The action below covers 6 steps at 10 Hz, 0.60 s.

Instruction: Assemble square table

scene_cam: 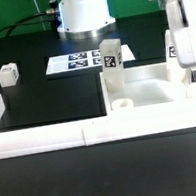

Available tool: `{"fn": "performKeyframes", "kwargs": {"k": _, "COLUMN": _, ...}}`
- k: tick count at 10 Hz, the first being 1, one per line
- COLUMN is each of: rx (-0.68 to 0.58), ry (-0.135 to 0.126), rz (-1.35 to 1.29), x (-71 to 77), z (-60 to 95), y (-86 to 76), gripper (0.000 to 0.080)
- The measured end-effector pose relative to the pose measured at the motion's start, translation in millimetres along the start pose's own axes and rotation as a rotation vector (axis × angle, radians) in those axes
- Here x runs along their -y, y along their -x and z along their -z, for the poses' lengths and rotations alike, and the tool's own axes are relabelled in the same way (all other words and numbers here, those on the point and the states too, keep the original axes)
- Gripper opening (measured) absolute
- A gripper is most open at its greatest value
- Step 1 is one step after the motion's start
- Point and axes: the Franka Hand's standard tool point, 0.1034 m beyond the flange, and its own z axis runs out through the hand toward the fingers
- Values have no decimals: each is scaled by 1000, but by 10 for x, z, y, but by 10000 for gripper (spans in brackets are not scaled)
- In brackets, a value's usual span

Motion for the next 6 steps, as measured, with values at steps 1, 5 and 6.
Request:
{"fn": "performKeyframes", "kwargs": {"k": 1, "rx": -3, "ry": -1, "rz": -53, "x": 0, "z": 0, "y": -5, "gripper": 291}}
{"fn": "performKeyframes", "kwargs": {"k": 5, "rx": -15, "ry": 3, "rz": -91, "x": -5, "z": -3, "y": -39, "gripper": 369}}
{"fn": "performKeyframes", "kwargs": {"k": 6, "rx": -15, "ry": 3, "rz": -90, "x": -6, "z": -5, "y": -39, "gripper": 504}}
